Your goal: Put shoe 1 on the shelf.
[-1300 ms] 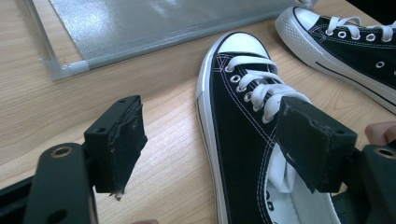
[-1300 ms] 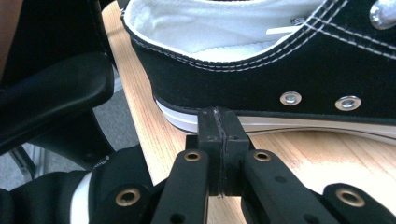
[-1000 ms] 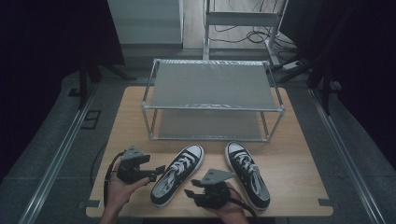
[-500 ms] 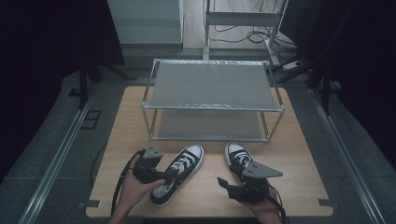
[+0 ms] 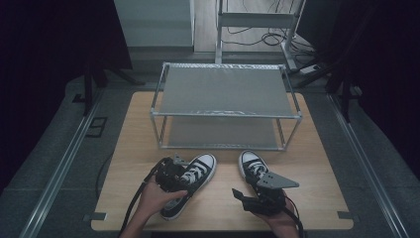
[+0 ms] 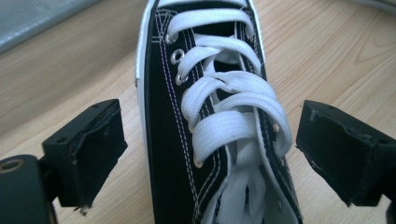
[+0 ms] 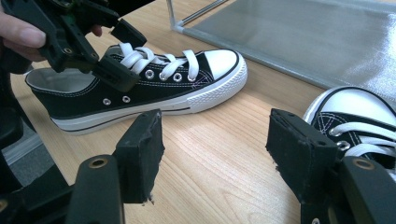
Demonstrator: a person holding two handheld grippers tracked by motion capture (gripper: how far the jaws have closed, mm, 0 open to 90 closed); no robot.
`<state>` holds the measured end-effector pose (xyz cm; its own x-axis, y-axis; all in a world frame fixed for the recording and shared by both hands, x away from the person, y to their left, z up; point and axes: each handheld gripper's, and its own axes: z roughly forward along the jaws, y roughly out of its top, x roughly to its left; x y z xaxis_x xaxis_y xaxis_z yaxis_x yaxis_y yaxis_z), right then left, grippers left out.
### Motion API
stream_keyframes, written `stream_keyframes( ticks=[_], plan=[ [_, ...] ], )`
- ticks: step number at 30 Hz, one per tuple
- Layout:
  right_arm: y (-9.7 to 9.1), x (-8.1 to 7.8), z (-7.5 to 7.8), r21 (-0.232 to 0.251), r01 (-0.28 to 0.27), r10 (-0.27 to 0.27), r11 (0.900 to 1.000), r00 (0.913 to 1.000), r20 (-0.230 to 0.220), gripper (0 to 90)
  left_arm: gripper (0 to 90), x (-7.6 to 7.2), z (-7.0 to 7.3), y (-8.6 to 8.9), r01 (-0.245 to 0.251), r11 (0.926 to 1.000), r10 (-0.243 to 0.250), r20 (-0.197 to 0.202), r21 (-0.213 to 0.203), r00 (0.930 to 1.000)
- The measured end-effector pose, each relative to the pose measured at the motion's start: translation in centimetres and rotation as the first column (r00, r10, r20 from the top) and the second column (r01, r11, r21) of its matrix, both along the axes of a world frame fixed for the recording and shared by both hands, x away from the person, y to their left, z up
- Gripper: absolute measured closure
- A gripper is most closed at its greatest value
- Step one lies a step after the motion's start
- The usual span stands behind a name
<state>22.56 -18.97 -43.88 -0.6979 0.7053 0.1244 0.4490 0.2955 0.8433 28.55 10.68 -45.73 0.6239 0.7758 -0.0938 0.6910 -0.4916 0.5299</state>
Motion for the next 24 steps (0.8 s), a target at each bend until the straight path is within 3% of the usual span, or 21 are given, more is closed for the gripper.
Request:
stream_keyframes(
  ticks=[7,24],
  plan=[
    [0.3,0.0,-0.3,-0.015,0.003,-0.004,0.9999,1.0000,-0.004,34.8,7.8,0.5,-0.7,-0.8,0.007,0.9989,-0.005,-0.050,0.047,0.9987],
    [0.6,0.1,-0.8,-0.031,0.006,-0.006,0.9995,0.9999,-0.012,34.0,6.8,0.6,-0.9,-1.6,0.032,0.9940,-0.021,-0.104,0.105,0.9944]
  ],
)
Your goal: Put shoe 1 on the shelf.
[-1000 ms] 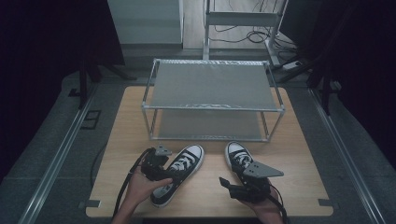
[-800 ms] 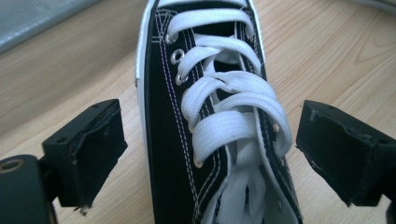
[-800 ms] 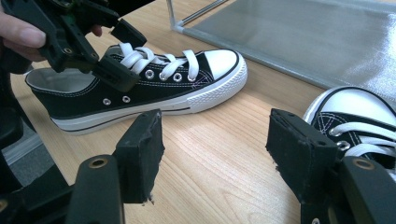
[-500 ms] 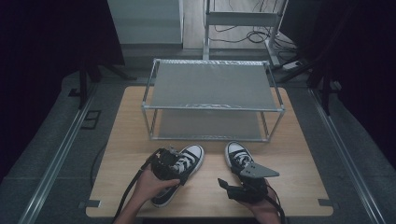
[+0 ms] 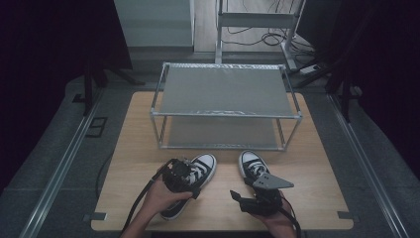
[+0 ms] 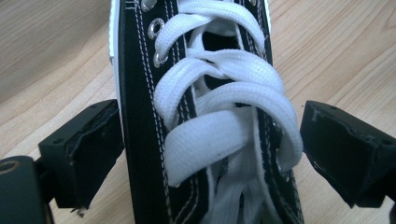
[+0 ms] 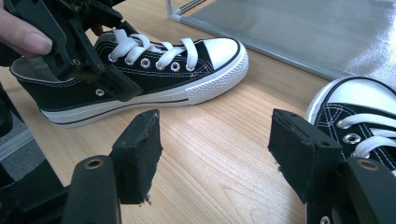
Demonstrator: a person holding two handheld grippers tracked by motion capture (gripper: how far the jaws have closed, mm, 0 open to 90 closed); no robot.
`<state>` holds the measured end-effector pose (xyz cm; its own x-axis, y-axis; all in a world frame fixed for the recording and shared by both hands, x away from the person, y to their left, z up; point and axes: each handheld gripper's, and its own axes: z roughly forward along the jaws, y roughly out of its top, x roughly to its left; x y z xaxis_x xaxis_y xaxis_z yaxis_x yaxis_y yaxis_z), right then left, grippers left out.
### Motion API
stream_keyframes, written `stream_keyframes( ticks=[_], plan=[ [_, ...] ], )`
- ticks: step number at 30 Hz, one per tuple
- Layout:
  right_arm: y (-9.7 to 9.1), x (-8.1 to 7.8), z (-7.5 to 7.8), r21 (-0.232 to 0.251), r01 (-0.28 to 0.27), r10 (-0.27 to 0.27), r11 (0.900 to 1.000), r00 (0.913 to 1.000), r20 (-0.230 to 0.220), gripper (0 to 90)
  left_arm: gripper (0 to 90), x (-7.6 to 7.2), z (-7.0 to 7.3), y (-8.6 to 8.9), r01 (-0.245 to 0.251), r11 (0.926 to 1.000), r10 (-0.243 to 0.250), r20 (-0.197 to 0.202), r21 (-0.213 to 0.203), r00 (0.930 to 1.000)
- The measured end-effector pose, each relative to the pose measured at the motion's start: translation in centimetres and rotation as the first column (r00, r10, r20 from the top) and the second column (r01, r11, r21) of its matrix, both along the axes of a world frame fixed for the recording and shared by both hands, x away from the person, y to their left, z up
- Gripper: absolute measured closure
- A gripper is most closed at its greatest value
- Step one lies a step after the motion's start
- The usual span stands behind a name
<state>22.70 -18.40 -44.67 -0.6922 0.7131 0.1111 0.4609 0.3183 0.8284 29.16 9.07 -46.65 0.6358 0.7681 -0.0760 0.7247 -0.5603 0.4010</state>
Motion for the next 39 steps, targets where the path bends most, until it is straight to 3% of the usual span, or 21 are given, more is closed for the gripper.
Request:
stream_keyframes(
  ticks=[12,21,32,39],
  plan=[
    [0.3,-0.1,-0.2,-0.012,-0.007,0.007,0.9999,1.0000,-0.003,33.4,7.0,0.9,-0.7,-0.2,-0.026,0.9975,0.030,-0.061,0.066,0.9977],
    [0.3,0.0,-0.4,-0.017,-0.003,0.003,0.9999,1.0000,-0.005,33.2,10.0,1.4,-1.1,-0.3,-0.032,0.9970,0.041,-0.121,0.071,0.9918],
    [0.2,0.1,-0.5,-0.019,0.000,0.000,0.9998,1.0000,-0.009,33.2,12.9,1.5,-1.1,0.0,-0.022,0.9976,0.030,-0.126,0.066,0.9916],
    [-0.2,0.0,-0.4,-0.018,0.004,-0.004,0.9998,1.0000,-0.008,33.4,14.1,1.5,-0.9,0.2,0.012,0.9995,-0.009,-0.107,0.029,0.9942]
  ],
)
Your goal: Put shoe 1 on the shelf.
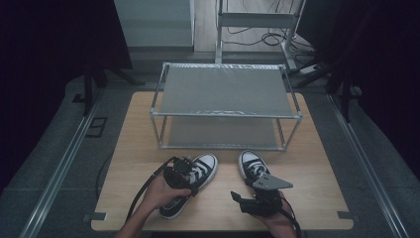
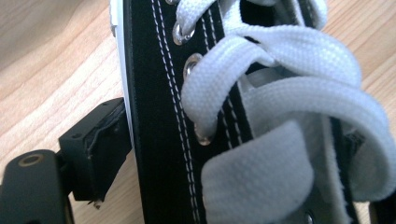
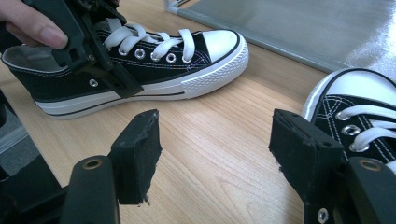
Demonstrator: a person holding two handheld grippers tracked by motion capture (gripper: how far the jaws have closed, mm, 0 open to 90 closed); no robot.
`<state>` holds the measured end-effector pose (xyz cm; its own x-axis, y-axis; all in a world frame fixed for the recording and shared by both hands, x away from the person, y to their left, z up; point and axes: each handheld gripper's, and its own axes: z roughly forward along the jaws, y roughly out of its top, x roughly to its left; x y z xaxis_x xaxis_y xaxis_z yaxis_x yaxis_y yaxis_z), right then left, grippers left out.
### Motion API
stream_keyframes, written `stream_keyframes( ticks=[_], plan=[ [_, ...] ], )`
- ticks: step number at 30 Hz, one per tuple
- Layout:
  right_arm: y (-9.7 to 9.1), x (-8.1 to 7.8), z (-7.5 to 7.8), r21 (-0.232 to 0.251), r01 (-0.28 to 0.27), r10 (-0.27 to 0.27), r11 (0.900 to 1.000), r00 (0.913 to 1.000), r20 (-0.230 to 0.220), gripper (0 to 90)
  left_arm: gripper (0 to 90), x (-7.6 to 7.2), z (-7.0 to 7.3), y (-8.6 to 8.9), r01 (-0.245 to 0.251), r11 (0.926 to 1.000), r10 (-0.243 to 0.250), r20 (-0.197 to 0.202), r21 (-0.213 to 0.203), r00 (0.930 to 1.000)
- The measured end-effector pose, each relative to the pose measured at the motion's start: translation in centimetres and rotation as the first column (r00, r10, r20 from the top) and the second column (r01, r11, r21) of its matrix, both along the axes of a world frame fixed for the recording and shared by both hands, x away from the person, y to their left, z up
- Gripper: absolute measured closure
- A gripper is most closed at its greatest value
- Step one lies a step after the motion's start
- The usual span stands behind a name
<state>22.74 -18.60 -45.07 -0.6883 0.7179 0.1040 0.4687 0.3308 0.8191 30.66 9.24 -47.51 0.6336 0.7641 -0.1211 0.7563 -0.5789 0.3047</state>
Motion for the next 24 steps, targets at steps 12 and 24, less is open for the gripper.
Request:
stream_keyframes(
  ticks=[12,24],
  plan=[
    [-0.3,0.0,0.1,0.007,0.008,-0.008,0.9999,1.0000,0.002,33.5,14.4,-0.2,2.2,0.8,0.028,0.9893,-0.026,0.014,-0.143,0.9996],
    [-0.5,0.0,0.3,0.015,0.017,-0.017,0.9997,0.9998,0.006,33.6,14.4,-0.7,5.4,0.4,0.076,0.9845,-0.063,0.091,-0.158,0.9939]
  ],
)
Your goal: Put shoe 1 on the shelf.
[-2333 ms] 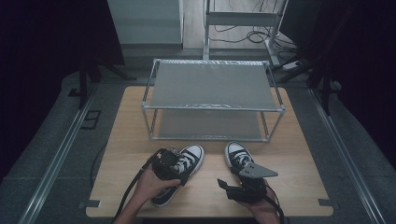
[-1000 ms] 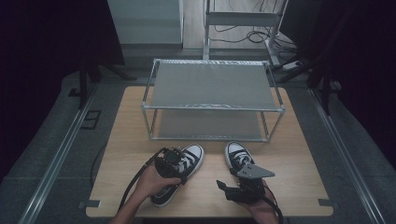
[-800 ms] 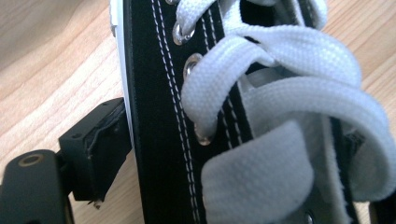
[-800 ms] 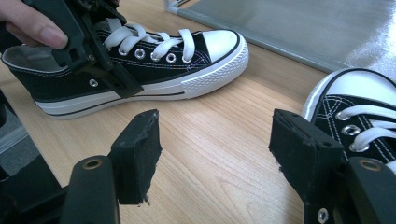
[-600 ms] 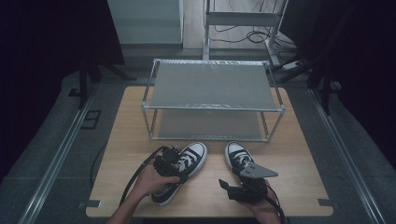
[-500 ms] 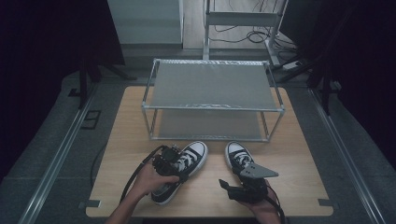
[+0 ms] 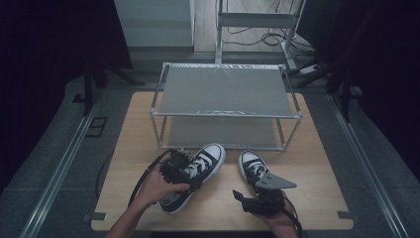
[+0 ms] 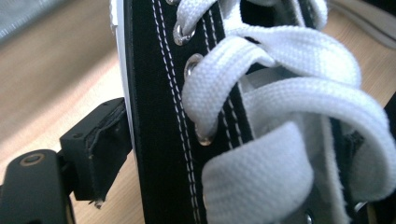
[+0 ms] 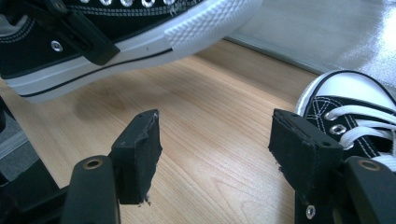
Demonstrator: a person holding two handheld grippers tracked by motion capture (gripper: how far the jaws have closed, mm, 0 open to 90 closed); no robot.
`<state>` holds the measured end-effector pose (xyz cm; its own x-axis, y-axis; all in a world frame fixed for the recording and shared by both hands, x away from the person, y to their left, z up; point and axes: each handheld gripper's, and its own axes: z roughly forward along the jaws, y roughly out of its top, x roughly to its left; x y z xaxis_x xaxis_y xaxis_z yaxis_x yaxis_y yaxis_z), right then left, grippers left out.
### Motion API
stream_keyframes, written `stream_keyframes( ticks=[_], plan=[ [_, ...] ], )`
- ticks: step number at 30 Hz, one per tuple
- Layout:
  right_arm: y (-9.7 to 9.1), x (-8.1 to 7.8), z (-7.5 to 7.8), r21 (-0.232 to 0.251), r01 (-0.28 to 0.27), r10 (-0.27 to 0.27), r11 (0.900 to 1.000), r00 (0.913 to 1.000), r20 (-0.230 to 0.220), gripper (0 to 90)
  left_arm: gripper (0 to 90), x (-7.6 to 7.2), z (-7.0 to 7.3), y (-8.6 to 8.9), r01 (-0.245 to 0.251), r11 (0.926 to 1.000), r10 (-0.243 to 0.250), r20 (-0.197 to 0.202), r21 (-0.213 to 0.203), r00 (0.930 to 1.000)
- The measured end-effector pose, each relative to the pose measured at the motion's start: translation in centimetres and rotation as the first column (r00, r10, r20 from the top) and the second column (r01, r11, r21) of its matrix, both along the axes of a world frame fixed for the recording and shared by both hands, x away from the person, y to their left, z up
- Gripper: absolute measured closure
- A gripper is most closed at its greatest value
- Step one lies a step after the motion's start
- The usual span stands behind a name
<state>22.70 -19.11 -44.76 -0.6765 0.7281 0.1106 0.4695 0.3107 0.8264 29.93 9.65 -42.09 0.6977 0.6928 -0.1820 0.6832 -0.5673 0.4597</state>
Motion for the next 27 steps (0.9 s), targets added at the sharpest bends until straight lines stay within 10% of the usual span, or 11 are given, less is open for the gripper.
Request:
stream_keyframes(
  ticks=[27],
  plan=[
    [-0.4,0.1,0.1,0.008,0.008,-0.008,0.9999,1.0000,-0.001,33.6,14.7,1.6,6.4,-2.7,0.112,0.9934,-0.111,0.067,-0.024,0.9916]
  ],
)
